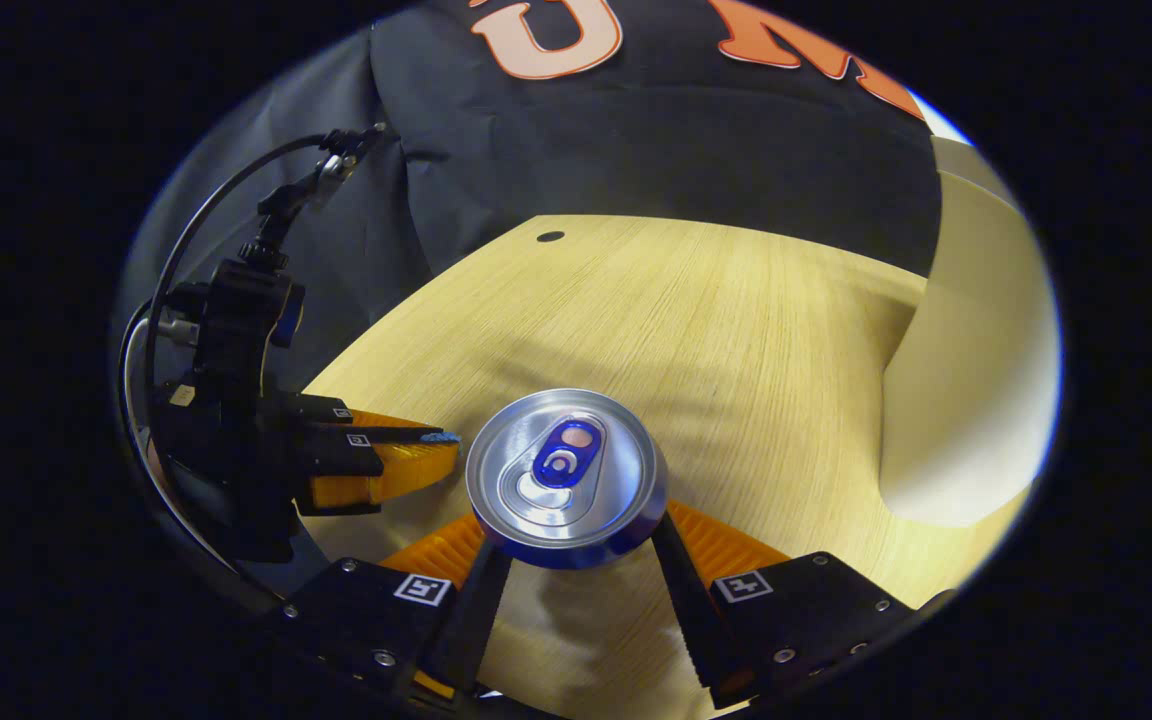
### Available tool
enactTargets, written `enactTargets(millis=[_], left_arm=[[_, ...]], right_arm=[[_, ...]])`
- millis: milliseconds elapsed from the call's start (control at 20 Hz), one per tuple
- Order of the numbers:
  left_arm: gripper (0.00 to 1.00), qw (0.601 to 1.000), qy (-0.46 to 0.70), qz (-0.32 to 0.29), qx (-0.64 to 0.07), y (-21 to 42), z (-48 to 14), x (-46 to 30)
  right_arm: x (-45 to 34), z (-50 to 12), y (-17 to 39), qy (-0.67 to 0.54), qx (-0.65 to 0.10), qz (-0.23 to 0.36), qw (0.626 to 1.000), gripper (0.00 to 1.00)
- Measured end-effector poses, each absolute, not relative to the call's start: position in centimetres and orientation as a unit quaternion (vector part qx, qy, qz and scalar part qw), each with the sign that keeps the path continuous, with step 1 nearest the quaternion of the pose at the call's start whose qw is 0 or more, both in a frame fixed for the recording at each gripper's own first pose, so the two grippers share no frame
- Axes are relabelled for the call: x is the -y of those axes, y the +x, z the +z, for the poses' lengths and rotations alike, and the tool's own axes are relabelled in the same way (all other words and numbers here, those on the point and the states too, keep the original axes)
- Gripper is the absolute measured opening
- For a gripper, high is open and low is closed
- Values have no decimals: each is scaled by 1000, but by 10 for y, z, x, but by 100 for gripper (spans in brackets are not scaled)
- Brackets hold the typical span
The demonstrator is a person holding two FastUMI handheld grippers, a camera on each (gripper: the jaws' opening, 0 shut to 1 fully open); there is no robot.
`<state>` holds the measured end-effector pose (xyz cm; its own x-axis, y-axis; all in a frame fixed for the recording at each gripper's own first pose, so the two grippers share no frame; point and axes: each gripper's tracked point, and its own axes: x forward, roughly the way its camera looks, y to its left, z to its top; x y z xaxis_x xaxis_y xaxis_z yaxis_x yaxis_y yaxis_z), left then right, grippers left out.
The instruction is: Press the lid of the desktop garbage bin to open it, pick up the crumpled paper on the desktop and throw it into the bin, then pick up the pop can on the desktop and drop it into the bin, and finally close the garbage bin lid.
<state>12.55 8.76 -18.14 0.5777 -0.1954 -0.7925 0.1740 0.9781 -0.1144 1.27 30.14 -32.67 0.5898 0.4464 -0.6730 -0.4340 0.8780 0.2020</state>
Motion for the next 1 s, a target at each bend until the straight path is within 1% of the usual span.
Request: enactTargets(millis=[50, 100, 150, 250, 300, 350, 450, 500, 550, 850, 950, 1000], left_arm=[[29, 891, -11, -106, -441, 140, -160, -87], [27, 894, -11, -107, -435, 156, -138, -87], [29, 898, -9, -104, -427, 173, -115, -88], [25, 906, -11, -98, -412, 208, -71, -90], [25, 911, -5, -76, -405, 225, -48, -99], [15, 913, -10, -72, -401, 243, -26, -100], [15, 913, -18, -70, -400, 277, 18, -100], [18, 915, -19, -70, -396, 295, 44, -100], [15, 917, -19, -71, -392, 313, 69, -99], [15, 928, -26, -80, -362, 439, 244, -84], [15, 928, -27, -80, -362, 444, 250, -83], [18, 928, -27, -80, -362, 444, 250, -83]], right_arm=[[-301, -327, 13, 10, -376, 243, 894, 81], [-301, -328, 12, 12, -372, 238, 897, 81], [-300, -329, 10, 12, -370, 233, 899, 81], [-302, -330, 6, 17, -367, 225, 902, 81], [-301, -329, 7, 18, -366, 222, 904, 81], [-299, -328, 9, 17, -363, 218, 906, 81], [-299, -327, 8, 11, -356, 209, 911, 80], [-300, -329, 6, 10, -353, 204, 913, 81], [-299, -330, 7, 10, -351, 199, 915, 81], [-294, -327, 12, 2, -343, 169, 924, 81], [-292, -328, 12, 4, -344, 162, 925, 81], [-291, -329, 14, 8, -345, 159, 925, 81]])
